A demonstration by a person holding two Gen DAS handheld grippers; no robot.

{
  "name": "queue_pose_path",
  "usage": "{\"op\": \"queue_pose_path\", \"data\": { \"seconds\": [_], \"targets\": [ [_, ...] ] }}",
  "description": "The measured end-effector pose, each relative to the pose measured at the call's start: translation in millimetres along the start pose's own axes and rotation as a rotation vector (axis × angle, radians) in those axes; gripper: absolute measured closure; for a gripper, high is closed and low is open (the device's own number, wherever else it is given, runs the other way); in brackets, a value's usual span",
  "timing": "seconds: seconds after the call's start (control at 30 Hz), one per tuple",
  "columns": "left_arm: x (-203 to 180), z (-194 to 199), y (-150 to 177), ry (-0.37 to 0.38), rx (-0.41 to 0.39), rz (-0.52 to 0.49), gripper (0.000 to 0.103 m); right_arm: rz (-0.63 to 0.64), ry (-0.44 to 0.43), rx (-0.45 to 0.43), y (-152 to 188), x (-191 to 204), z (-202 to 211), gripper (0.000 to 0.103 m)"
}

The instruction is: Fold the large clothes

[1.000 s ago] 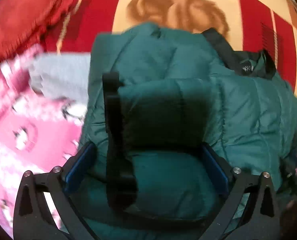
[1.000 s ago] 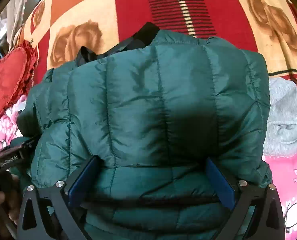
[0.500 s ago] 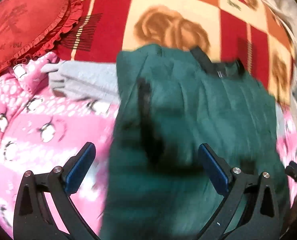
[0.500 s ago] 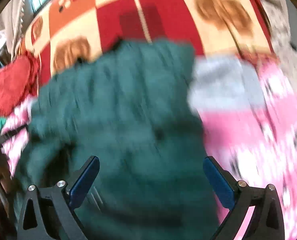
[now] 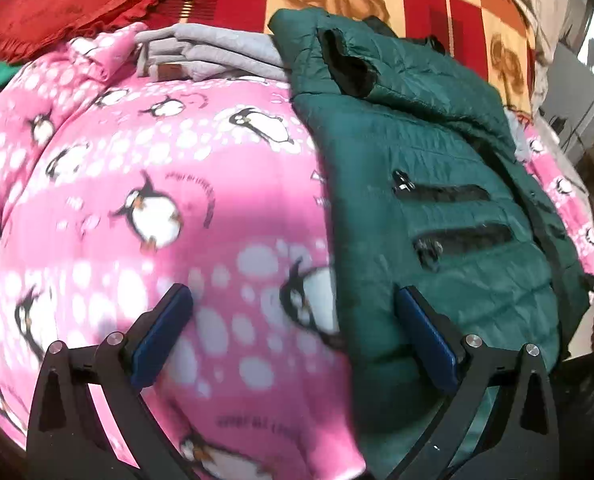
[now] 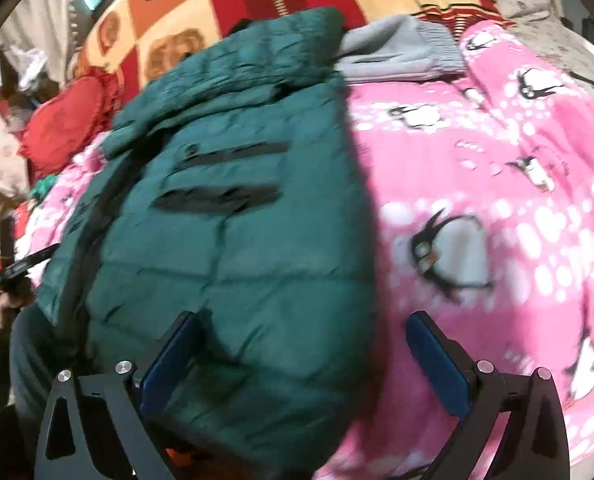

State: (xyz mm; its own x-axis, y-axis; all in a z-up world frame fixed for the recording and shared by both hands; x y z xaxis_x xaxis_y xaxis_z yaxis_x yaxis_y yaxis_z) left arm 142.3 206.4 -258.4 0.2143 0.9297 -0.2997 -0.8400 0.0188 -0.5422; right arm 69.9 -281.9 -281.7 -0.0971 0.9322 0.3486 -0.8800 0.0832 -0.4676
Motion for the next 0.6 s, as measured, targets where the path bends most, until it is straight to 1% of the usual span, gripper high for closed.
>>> {"op": "queue_pose_path", "data": {
  "seconds": [0.07, 0.1, 0.2, 0.3, 0.37, 0.4, 0.43, 0.47, 0.5, 0.53, 0.57, 0.6],
  "targets": [
    [-5.4, 7.2, 8.2, 0.030, -0.004, 0.007, 0.001, 0.021, -0.047, 0.001, 6.8, 13.3, -2.0, 0.002],
    [-9.2, 11.1, 12.3, 0.049, -0.005, 0.010, 0.001, 0.030, -0.053, 0.003, 7.6, 17.7, -4.4, 0.002],
    [-20.5, 19.0, 27.4, 0.070, -0.014, -0.010, 0.000, 0.051, -0.025, -0.007, 11.7, 20.8, -8.0, 0.002],
    [-32.8, 23.3, 33.9, 0.093, -0.022, -0.026, 0.001, 0.059, -0.005, -0.028, 14.1, 21.8, -9.1, 0.002],
    [-42.3, 22.6, 36.0, 0.130, -0.020, -0.027, 0.001, 0.075, -0.004, -0.051, 11.8, 26.7, -3.9, 0.009],
    [-48.6, 21.9, 38.0, 0.166, -0.013, -0.026, 0.001, 0.074, -0.040, -0.077, 9.3, 30.9, 3.1, 0.019],
    [-56.6, 19.4, 41.5, 0.218, 0.001, -0.020, 0.001, 0.067, -0.073, -0.097, 7.4, 34.1, 8.4, 0.021],
    [-65.1, 15.8, 45.3, 0.263, 0.018, -0.018, 0.001, 0.058, -0.100, -0.119, 6.4, 36.1, 13.7, 0.021],
    [-70.3, 13.7, 47.2, 0.282, 0.020, -0.023, 0.001, 0.041, -0.118, -0.135, 6.0, 34.9, 16.7, 0.021],
    [-76.1, 11.3, 48.5, 0.299, 0.021, -0.034, 0.001, 0.028, -0.118, -0.127, 7.2, 31.2, 14.5, 0.021],
    [-79.0, 9.3, 49.1, 0.315, 0.022, -0.035, 0.001, 0.010, -0.110, -0.095, 10.6, 26.3, 7.5, 0.021],
    [-78.6, 6.7, 48.0, 0.321, 0.018, -0.022, 0.001, -0.012, -0.097, -0.044, 16.9, 19.7, -3.3, 0.021]
  ]
}}
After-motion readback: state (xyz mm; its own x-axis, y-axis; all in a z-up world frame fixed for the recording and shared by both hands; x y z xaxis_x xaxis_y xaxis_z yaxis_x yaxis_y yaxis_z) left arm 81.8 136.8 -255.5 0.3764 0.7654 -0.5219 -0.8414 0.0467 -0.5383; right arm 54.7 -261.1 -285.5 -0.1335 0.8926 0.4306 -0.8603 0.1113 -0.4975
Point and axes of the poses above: each gripper's, at about its wrist camera, not at the fingertips, and z roughly against the way its jaws point, x to its left, y to its underside, the point moved 8 cm from there along -z, roughly the way its jaws point, and after that the axes turned 6 degrees about y, right-handed, at the moved point
